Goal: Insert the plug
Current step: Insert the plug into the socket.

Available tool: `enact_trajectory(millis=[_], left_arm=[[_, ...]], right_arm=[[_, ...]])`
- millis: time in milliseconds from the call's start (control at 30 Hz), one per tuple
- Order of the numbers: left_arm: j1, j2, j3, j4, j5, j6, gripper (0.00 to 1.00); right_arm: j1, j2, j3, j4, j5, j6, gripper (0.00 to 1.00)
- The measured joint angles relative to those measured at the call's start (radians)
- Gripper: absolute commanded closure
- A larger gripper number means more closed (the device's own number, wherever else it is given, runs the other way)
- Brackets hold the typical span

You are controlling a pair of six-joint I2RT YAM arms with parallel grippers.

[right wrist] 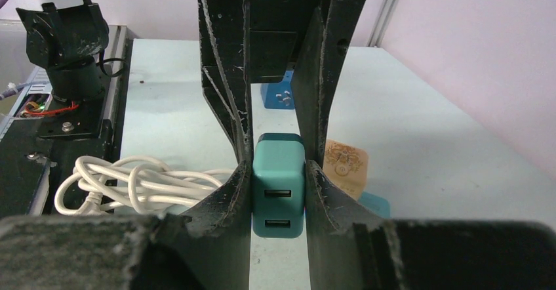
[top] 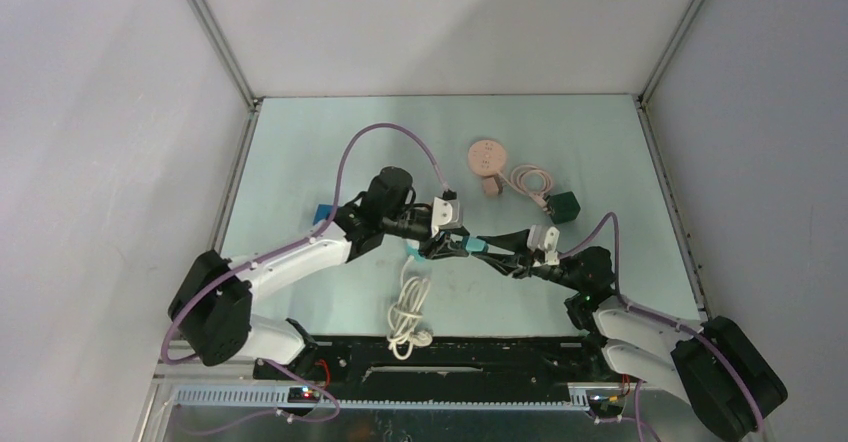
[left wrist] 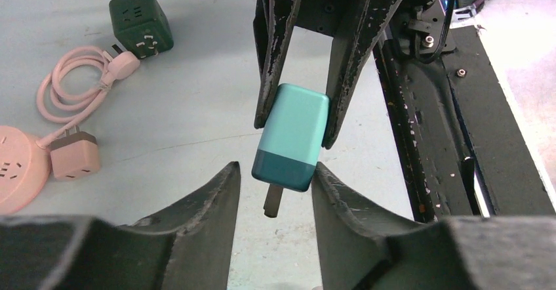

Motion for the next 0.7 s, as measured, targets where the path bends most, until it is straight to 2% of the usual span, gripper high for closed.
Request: enact_trajectory(millis=[133,233,300,367,500,600,700], left_arm=[[-0.006,0.002,0.002,-0.007,0.003,0.01,0.73],[-0.008,0.002,0.002,-0.012,0.002,0.015,0.96],[-0.008,0.002,0.002,-0.013,0.002,0.016,1.0],[-0.008,0.002,0.002,-0.015,0.002,0.016,1.0],[-0.008,0.002,0.014,-0.042,-0.01,0.019,1.0],[-0.011,0.002,0.034,-0.079,-0.03,0.039,1.0],[-0.014,-0.002,0.046,-0.117,-0.065,0.064,1.0]], right_arm=[[0.002,0.001,0.0,0.0,0.004,0.0,1.0],[0.002,0.006,0.0,0.001,0.008,0.0,1.0],[0.003,0.009,0.0,0.002,0.009,0.0,1.0],[0.004,0.01,0.0,0.003,0.011,0.0,0.87],[0.005,0.007,0.002,-0.006,0.023,0.0,0.41],[0.006,-0.02,0.006,-0.058,0.042,-0.002,0.21],[0.006,-0.069,0.017,-0.146,0.067,-0.018,0.1]])
